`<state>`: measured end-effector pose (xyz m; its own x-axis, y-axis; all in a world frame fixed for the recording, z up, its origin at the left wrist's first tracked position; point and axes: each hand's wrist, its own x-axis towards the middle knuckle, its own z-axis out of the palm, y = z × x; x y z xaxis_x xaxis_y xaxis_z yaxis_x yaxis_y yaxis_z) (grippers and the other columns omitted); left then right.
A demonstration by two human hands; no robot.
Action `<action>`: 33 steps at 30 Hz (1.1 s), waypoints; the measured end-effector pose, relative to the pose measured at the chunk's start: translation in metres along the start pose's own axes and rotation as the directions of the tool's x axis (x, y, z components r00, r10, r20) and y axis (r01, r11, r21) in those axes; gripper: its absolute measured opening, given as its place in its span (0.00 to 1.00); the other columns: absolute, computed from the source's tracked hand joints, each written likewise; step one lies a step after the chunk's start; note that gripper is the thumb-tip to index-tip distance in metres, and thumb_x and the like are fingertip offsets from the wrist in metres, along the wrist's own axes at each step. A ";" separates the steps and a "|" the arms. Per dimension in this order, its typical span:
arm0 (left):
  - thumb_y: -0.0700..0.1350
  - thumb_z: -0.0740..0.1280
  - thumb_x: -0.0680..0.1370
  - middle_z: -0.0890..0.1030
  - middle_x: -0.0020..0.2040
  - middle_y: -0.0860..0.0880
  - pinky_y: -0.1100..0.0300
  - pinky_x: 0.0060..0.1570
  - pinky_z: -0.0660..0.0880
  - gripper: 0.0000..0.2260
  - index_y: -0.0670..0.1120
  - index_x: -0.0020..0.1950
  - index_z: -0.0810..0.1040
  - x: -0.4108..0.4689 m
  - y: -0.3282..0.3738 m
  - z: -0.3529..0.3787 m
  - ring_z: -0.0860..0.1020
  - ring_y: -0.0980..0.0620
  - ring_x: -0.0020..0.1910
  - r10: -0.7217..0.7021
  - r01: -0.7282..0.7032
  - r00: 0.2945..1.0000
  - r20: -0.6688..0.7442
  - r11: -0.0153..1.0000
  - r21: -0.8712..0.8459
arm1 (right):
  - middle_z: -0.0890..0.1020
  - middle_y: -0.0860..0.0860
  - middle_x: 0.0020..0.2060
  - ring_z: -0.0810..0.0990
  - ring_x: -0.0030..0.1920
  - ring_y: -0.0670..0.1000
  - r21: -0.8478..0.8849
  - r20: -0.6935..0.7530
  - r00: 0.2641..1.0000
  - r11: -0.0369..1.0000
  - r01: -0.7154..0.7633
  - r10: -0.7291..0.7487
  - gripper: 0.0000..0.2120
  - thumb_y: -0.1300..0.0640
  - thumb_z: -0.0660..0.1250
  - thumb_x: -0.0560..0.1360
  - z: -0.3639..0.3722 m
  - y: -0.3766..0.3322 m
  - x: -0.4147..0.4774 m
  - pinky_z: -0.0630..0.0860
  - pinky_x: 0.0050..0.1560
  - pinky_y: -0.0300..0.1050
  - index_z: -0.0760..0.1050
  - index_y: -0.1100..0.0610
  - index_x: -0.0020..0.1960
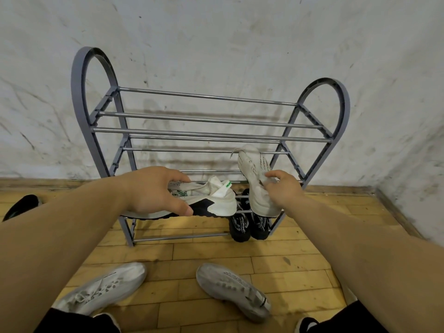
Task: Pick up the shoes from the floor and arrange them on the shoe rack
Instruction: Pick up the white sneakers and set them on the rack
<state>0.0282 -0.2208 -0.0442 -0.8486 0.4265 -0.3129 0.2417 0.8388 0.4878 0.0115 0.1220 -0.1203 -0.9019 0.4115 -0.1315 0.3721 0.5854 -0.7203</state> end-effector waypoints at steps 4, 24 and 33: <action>0.68 0.77 0.66 0.69 0.77 0.55 0.50 0.72 0.67 0.43 0.61 0.78 0.67 -0.002 0.001 0.001 0.69 0.51 0.73 -0.002 0.002 1.000 -0.001 1.000 -0.004 | 0.81 0.54 0.59 0.81 0.43 0.52 0.183 0.064 0.996 0.980 -0.080 0.069 0.16 0.51 0.69 0.80 -0.006 -0.002 -0.005 0.77 0.37 0.42 0.78 0.46 0.67; 0.66 0.76 0.69 0.65 0.79 0.55 0.53 0.74 0.63 0.40 0.58 0.78 0.68 -0.022 0.019 0.012 0.65 0.50 0.77 -0.056 0.015 0.978 0.200 0.980 0.199 | 0.81 0.51 0.59 0.82 0.57 0.56 -0.135 0.620 0.734 0.959 -0.250 0.279 0.21 0.66 0.70 0.79 -0.095 0.058 -0.033 0.81 0.50 0.47 0.78 0.47 0.66; 0.68 0.76 0.68 0.68 0.78 0.55 0.52 0.72 0.66 0.42 0.60 0.78 0.66 0.009 0.016 0.022 0.68 0.50 0.74 -0.025 -0.012 0.981 0.194 0.982 0.187 | 0.76 0.58 0.70 0.79 0.54 0.58 0.037 0.193 0.933 0.948 -0.317 0.305 0.21 0.64 0.67 0.80 -0.003 0.093 -0.006 0.83 0.51 0.51 0.80 0.46 0.68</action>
<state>0.0346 -0.1961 -0.0567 -0.7466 0.4634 -0.4774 0.3358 0.8819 0.3309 0.0519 0.1763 -0.1843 -0.7702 0.4270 -0.4739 0.6306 0.3981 -0.6662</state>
